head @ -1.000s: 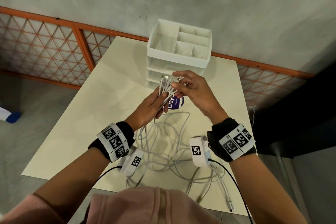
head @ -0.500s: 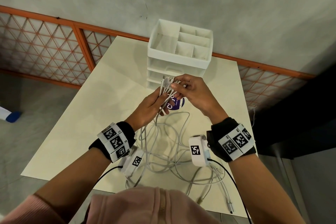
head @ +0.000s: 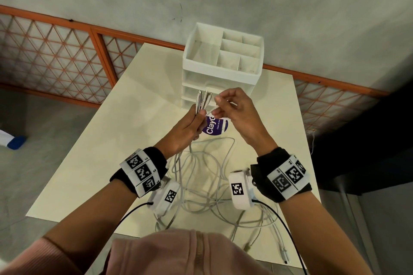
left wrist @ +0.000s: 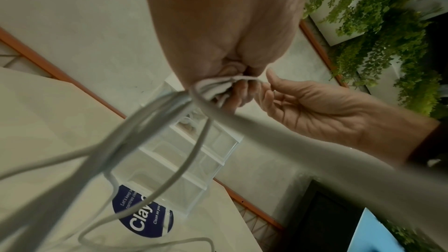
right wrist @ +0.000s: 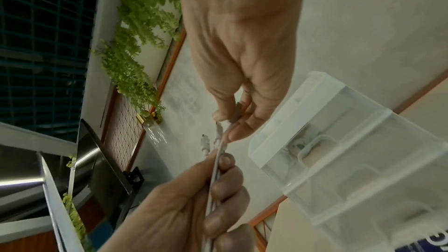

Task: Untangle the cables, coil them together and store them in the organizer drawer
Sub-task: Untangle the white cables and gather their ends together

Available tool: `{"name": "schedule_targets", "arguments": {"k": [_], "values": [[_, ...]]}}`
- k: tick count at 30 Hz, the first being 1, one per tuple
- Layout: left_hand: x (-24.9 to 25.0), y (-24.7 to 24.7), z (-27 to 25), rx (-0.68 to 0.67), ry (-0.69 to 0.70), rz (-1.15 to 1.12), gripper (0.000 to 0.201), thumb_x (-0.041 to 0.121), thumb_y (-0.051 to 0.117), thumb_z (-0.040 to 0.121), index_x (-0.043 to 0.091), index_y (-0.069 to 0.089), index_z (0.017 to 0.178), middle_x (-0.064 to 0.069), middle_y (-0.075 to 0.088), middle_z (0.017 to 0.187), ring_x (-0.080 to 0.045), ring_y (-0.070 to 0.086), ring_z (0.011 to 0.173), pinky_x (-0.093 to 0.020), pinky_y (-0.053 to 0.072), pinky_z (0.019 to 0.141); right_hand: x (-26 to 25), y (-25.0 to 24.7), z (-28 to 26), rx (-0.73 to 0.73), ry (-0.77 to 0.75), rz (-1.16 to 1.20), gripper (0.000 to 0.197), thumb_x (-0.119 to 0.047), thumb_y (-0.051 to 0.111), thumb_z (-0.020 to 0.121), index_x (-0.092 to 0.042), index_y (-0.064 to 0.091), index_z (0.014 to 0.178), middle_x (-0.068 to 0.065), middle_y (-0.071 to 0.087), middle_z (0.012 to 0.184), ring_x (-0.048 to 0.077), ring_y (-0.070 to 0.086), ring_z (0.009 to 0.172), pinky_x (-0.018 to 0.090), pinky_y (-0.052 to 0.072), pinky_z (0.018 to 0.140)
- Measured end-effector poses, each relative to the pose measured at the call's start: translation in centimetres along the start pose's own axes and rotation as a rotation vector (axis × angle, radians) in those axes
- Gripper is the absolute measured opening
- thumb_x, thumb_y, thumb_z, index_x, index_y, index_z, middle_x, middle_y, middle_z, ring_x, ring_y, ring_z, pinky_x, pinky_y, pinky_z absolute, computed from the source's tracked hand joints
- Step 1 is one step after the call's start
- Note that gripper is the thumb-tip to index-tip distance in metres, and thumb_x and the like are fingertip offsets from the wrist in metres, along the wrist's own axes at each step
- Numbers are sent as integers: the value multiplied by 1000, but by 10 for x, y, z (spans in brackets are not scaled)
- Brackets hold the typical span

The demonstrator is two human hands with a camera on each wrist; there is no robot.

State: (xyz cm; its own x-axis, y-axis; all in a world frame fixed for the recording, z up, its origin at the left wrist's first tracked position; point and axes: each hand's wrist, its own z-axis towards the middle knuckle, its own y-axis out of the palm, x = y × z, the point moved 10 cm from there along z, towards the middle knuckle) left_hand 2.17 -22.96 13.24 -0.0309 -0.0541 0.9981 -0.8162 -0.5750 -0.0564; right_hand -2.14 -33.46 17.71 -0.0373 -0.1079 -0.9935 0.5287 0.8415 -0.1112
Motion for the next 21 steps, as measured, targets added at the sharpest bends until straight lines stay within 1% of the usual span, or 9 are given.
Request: {"name": "schedule_targets", "arguments": {"k": [3, 6, 9, 11, 14, 16, 18, 20, 21], "values": [[2, -2, 0, -8, 19, 61, 23, 29, 27, 103, 17, 38, 87, -1, 35, 69, -6, 31, 54, -23, 33, 56, -1, -3, 3, -8, -4, -5, 40, -6, 71, 82, 3, 48, 114, 9, 59, 77, 12, 65, 59, 20, 53, 60], [1, 2, -2, -53, 30, 82, 22, 29, 27, 104, 22, 45, 92, 0, 42, 68, -7, 35, 52, -22, 38, 57, -5, -1, 9, -66, 15, -69, 52, -7, 76, 76, 1, 50, 120, 6, 61, 71, 11, 64, 56, 20, 53, 59], [0, 8, -2, -109, 27, 55, 25, 32, 27, 103, 26, 48, 90, 7, 46, 65, -8, 35, 53, -24, 36, 58, -7, 6, 13, -167, 18, -151, 40, -11, 74, 78, -2, 63, 116, 4, 63, 68, 8, 63, 54, 18, 51, 59], [2, 8, -3, -129, 18, 28, 26, 33, 27, 103, 31, 48, 88, 9, 45, 63, -7, 33, 52, -23, 35, 56, -7, 11, 14, -213, 18, -176, 30, -12, 72, 81, -3, 68, 110, 8, 64, 71, 5, 61, 54, 17, 51, 60], [4, 9, -3, -153, 7, 35, 33, 37, 23, 103, 18, 49, 93, 5, 41, 65, -6, 31, 52, -22, 34, 56, -8, 16, 15, -230, 17, -194, 25, -15, 72, 81, -3, 69, 103, 13, 65, 75, 8, 61, 56, 20, 52, 62], [-1, 9, -1, -175, -18, 67, 39, 44, 22, 99, 13, 45, 95, 6, 37, 66, -5, 30, 53, -24, 33, 58, -9, 16, 17, -200, 16, -226, 25, -17, 74, 79, -3, 69, 98, 10, 64, 72, 9, 60, 54, 18, 51, 57], [-3, 12, 1, -210, -32, 80, 30, 44, 24, 98, 20, 42, 97, 11, 34, 65, -2, 31, 53, -24, 33, 59, -13, 14, 19, -139, -3, -253, 26, -20, 78, 75, -5, 69, 94, 5, 61, 66, 9, 57, 50, 18, 48, 53], [3, 12, 4, -212, -13, 74, 21, 37, 26, 101, 25, 39, 111, 11, 33, 65, -2, 31, 53, -23, 34, 59, -17, 11, 19, -32, -34, -237, 36, -25, 79, 74, -8, 62, 100, 2, 55, 66, 10, 56, 51, 20, 48, 52], [8, 11, 6, -188, -4, 45, 24, 34, 26, 102, 24, 36, 121, 8, 31, 66, -3, 30, 54, -22, 34, 58, -16, 10, 18, 17, -33, -216, 44, -29, 78, 75, -10, 55, 107, 1, 55, 71, 10, 57, 55, 21, 49, 56]]}}
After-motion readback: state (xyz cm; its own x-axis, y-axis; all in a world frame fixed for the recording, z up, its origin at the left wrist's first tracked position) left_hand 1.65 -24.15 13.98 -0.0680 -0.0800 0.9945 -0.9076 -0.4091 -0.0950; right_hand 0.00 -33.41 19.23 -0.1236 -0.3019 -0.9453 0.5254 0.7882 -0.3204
